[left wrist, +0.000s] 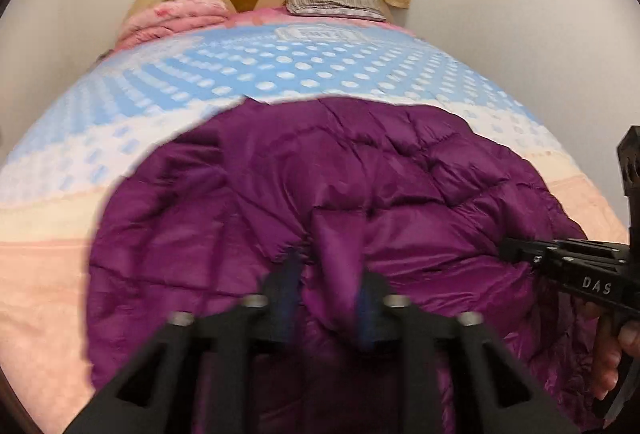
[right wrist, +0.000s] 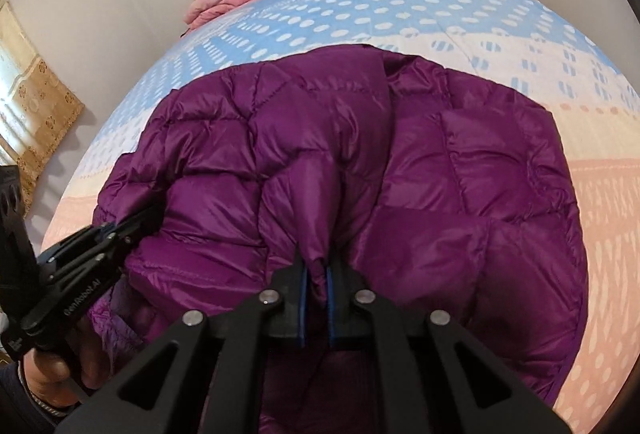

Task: Fold large clothes

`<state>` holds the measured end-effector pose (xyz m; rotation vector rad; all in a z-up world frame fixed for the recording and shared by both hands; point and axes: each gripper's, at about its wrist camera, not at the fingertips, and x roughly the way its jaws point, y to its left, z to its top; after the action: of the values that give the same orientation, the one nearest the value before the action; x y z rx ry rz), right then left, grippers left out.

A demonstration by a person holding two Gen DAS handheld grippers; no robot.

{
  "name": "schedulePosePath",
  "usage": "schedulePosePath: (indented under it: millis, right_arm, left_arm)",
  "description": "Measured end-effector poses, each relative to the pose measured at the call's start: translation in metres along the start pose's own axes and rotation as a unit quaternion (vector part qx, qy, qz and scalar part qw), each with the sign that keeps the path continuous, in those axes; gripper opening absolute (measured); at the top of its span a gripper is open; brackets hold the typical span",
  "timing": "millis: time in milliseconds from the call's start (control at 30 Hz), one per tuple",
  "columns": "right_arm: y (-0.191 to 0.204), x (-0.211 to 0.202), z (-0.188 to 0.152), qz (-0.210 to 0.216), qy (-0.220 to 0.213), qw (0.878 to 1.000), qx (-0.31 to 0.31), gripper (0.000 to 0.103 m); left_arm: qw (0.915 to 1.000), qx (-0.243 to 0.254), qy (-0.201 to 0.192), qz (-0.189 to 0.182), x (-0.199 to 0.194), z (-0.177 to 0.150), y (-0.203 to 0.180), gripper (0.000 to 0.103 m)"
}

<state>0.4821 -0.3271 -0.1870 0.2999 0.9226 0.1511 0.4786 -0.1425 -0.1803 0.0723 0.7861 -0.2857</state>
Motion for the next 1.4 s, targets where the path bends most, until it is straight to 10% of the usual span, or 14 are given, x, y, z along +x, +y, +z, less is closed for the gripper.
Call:
schedulePosePath:
  millis: [100, 200, 533, 833, 1400]
  right_arm:
    - [-0.008, -0.012, 0.003, -0.01, -0.004, 1.0, 0.011, 0.038]
    - [-0.012, -0.043, 0.005, -0.043, -0.036, 0.998, 0.011, 0.055]
    - [0.025, -0.025, 0.081, -0.106, -0.146, 0.983, 0.037, 0.04]
    - [0.015, 0.053, 0.066, -0.132, -0.1, 0.984, 0.057, 0.04]
    - [0.017, 0.076, 0.058, -0.154, -0.078, 0.984, 0.035, 0.041]
  left_arm:
    - [0.9976, 0.009, -0.05, 0.047, -0.033, 0.004, 0.007, 0.089]
    - [0.9925, -0.004, -0.101, 0.069, -0.059, 0.013, 0.022, 0.094]
    - [0.9808, -0.091, -0.07, 0.158, 0.028, 0.077, 0.023, 0.094]
    - [0.9836, -0.091, 0.025, 0.153, 0.108, 0.052, 0.026, 0.094]
    - [0.9843, -0.095, 0.039, 0.144, 0.119, 0.044, 0.025, 0.096]
